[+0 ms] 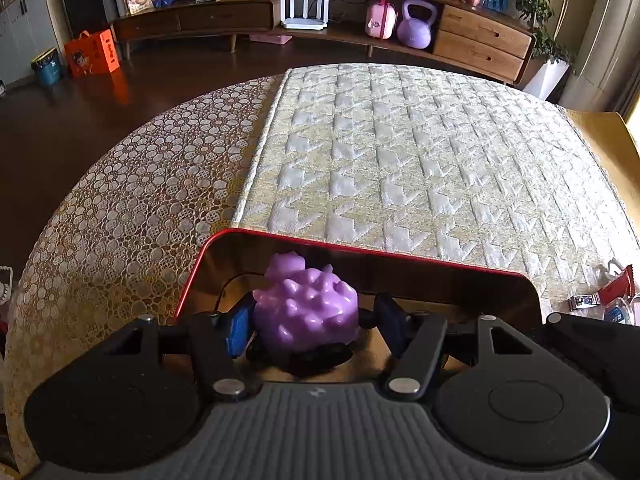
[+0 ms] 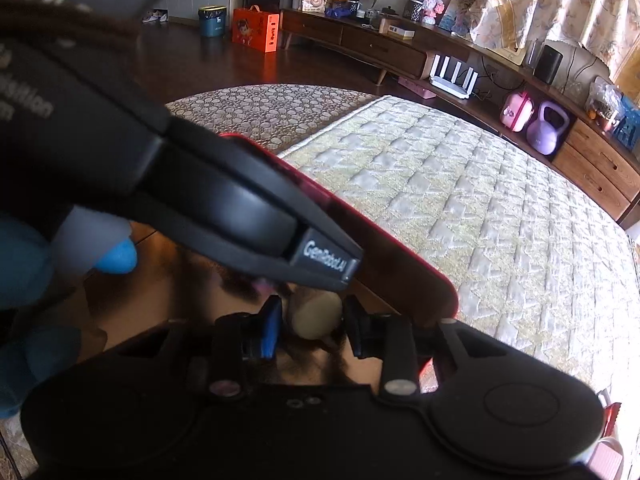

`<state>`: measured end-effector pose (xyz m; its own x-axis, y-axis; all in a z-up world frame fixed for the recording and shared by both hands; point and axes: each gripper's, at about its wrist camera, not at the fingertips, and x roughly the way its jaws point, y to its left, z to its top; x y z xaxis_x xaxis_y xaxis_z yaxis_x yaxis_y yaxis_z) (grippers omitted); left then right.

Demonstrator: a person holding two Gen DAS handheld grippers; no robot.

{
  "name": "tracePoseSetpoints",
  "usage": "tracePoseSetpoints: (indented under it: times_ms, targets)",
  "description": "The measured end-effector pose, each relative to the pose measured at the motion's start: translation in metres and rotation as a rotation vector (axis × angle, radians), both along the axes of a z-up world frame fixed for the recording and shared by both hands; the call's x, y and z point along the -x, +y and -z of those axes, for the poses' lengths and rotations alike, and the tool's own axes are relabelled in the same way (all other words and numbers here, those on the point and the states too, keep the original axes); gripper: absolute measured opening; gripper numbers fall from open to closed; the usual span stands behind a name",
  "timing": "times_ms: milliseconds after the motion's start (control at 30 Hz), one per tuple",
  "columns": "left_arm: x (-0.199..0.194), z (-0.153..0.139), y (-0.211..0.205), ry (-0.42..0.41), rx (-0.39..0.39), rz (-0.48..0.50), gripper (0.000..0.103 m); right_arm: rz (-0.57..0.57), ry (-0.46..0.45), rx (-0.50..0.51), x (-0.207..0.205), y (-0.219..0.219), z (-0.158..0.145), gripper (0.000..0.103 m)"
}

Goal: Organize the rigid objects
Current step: 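Open the right tool to drop the ball while the left tool releases the sheep in the tin, then move the right tool to the white pill bottle while the left tool approaches the pink cylinder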

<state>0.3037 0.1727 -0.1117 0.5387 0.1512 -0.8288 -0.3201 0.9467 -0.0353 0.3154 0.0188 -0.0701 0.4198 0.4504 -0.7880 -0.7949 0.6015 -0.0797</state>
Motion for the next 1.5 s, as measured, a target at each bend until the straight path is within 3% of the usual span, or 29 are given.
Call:
tracePoseSetpoints:
  times_ms: [100,600,1067,1500]
  targets:
    - [0.001,-0.001,0.001,-0.006,0.006,-0.003,0.063,-0.02,0.003,-0.029,0.003,-0.006,-0.005,0.058]
    - [0.025,-0.021,-0.002,-0.047,-0.004,-0.021,0.063,0.013,0.03,-0.159,0.01,-0.046,-0.036,0.072]
    - [0.061,-0.058,-0.031,-0.12,-0.003,0.042,0.069,0.096,0.061,-0.306,0.036,-0.113,-0.075,0.087]
    - [0.095,-0.076,-0.08,-0.166,0.044,0.105,0.079,0.195,-0.019,-0.344,0.075,-0.185,-0.091,0.102]
